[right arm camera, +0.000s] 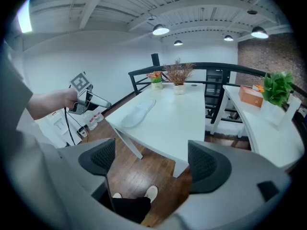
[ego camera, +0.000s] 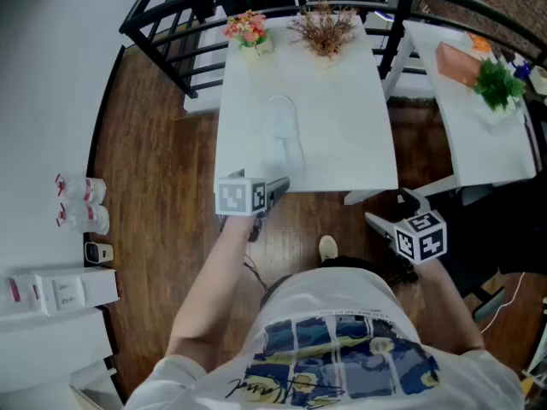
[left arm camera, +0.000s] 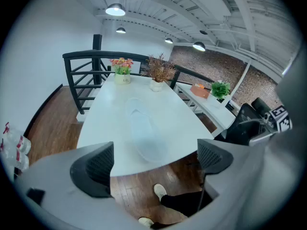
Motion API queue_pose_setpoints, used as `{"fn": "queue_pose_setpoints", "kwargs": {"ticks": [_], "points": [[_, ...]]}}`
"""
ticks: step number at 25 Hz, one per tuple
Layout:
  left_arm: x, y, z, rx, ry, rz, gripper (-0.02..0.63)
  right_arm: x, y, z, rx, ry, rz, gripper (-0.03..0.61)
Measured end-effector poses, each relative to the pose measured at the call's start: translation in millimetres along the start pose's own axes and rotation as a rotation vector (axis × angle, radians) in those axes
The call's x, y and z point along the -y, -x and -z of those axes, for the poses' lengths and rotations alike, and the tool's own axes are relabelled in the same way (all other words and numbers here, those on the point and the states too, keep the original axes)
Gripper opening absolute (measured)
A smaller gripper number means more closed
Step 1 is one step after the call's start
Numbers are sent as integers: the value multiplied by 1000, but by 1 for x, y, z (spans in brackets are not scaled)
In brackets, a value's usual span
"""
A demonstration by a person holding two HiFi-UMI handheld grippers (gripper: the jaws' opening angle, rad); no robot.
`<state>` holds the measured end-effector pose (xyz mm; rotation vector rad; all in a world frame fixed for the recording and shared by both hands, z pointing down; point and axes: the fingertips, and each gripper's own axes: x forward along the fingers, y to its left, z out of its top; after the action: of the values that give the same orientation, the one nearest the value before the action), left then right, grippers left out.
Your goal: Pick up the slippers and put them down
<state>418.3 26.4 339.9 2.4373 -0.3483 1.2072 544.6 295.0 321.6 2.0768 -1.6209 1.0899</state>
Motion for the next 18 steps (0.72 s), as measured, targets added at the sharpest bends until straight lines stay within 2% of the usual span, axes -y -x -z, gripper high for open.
{"fn": "queue_pose_setpoints", "kwargs": {"ticks": [4, 10, 16, 18], "points": [[-4, -63, -37, -42, 40, -42, 545, 48, -2, -2, -16, -13, 13, 491], [-25, -146, -63, -154, 90, -124, 557, 85, -5, -7, -27, -53, 19, 491], [-63, -203, -63, -256, 112, -288, 565, 109, 5, 14, -51, -103, 38, 491], [-66, -217, -60, -281, 113, -299, 565, 117, 12, 24, -58, -123, 55, 491]]}}
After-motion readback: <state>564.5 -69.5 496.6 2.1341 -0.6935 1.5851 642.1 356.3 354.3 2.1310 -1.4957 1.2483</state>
